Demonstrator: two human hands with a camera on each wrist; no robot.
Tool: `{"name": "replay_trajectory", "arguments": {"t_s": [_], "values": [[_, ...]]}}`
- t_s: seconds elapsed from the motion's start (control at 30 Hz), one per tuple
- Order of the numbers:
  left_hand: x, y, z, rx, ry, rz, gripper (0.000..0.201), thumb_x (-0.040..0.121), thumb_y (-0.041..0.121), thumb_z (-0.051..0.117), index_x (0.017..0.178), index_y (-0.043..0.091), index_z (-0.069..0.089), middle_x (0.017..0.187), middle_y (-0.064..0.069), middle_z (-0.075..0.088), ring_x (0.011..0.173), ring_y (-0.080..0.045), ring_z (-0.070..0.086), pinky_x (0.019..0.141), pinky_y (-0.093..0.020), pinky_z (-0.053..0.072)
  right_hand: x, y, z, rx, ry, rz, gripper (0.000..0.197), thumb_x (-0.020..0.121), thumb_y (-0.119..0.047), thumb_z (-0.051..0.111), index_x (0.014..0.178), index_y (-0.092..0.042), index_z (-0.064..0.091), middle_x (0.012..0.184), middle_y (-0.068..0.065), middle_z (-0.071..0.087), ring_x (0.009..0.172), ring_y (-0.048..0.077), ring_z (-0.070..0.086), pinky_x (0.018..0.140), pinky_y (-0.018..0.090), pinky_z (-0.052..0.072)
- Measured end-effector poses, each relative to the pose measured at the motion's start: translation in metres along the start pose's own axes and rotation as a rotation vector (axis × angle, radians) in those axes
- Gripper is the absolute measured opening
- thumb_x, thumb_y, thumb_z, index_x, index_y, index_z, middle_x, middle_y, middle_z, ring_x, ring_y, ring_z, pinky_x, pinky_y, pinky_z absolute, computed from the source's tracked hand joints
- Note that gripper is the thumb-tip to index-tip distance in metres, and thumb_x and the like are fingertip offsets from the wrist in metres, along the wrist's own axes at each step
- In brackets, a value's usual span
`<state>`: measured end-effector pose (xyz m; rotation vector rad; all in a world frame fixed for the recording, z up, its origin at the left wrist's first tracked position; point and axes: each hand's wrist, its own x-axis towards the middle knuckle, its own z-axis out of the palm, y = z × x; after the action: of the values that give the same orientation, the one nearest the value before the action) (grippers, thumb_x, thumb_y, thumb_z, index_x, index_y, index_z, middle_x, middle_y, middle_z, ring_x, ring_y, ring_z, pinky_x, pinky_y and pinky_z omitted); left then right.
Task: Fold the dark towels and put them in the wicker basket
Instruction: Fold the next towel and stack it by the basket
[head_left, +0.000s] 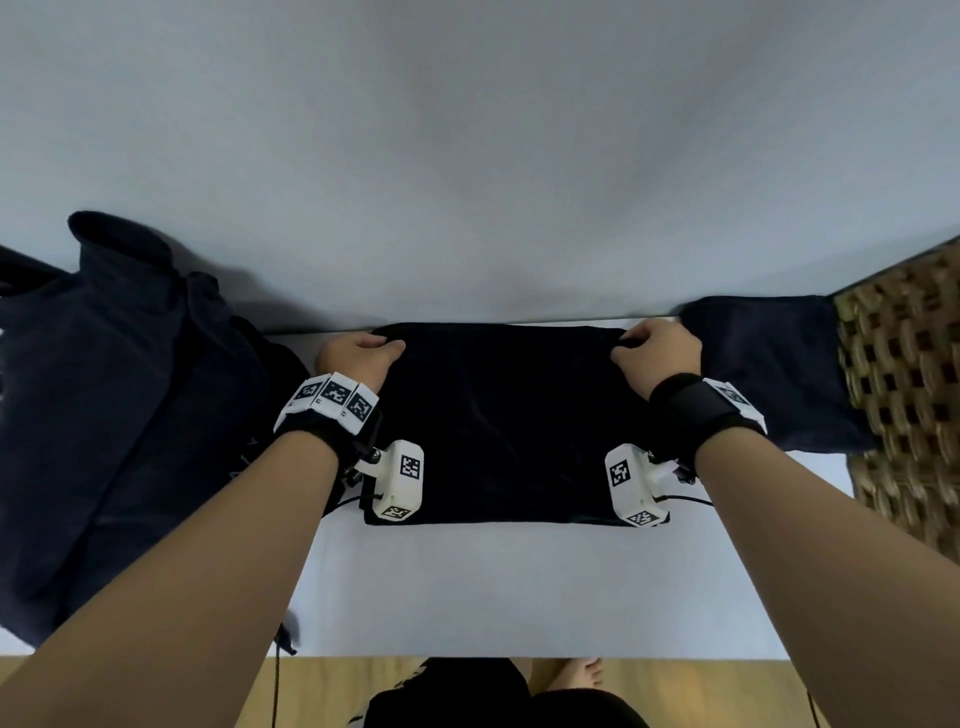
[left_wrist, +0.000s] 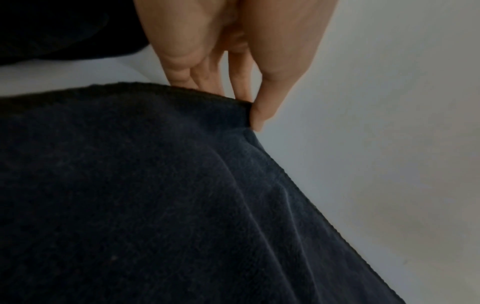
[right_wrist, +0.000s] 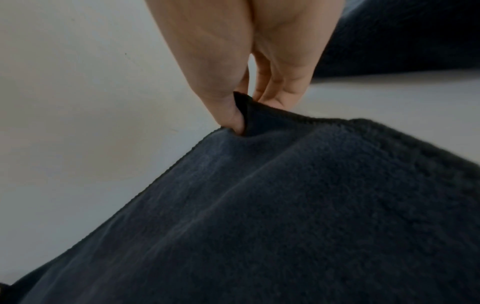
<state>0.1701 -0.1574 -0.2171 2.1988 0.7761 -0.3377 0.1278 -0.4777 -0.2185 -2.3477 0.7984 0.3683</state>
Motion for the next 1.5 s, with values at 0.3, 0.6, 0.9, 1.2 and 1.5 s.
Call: {"name": "replay_trajectory", "arguments": {"t_s": [0.3,0.6,0.9,1.2,1.5], "values": [[-0.040,0.011,-0.019,-0.333,0.087,0.107,0.012,0.080,0.016,0.078,0.078,0.018,0.066,0.072,0.010,0.061,0.065,0.000,0.054,0.062,-0.006,0.043,-0.003,-0.009,-0.003,-0.019,-0.085,0.004,0.003,0.079,-0.020,0.071,0.083,-0.020,0.070,0.098,0.006,0.070,0.097,0.024,0.062,0.075,0.021,0.041],[-0.111,-0.018,-0.057,-0.281,0.071,0.241,0.008,0.086,0.026,0.072,0.086,0.020,0.067,0.082,0.006,0.067,0.079,-0.008,0.062,0.077,-0.019,0.047,-0.041,0.003,-0.034,0.191,0.057,-0.114,0.013,0.075,-0.015,0.073,0.069,-0.020,0.063,0.069,-0.008,0.059,0.076,0.016,0.057,0.074,0.021,0.041],[-0.191,-0.020,-0.088,-0.504,0.104,0.170,0.014,0.081,0.032,0.077,0.088,0.021,0.074,0.077,0.001,0.068,0.066,-0.022,0.059,0.057,-0.048,0.055,-0.150,0.053,-0.100,0.573,0.233,-0.195,0.011,0.082,-0.023,0.077,0.080,-0.027,0.067,0.080,-0.010,0.068,0.079,0.008,0.064,0.077,0.019,0.050],[-0.279,-0.003,-0.138,-0.737,0.085,0.382,0.008,0.077,0.023,0.080,0.073,0.028,0.076,0.067,0.004,0.068,0.054,-0.010,0.063,0.048,-0.027,0.055,-0.233,0.061,-0.162,0.559,0.406,-0.412,0.015,0.085,-0.018,0.073,0.096,-0.028,0.071,0.080,-0.017,0.061,0.070,-0.010,0.053,0.070,0.000,0.037],[-0.321,0.012,-0.187,-0.766,0.233,0.583,0.013,0.073,0.021,0.083,0.071,0.029,0.074,0.072,0.018,0.073,0.071,0.007,0.066,0.064,-0.004,0.047,-0.278,0.060,-0.222,0.571,0.516,-0.526,0.007,0.085,-0.021,0.072,0.089,-0.027,0.071,0.082,-0.019,0.066,0.079,-0.014,0.057,0.070,-0.003,0.036]]}}
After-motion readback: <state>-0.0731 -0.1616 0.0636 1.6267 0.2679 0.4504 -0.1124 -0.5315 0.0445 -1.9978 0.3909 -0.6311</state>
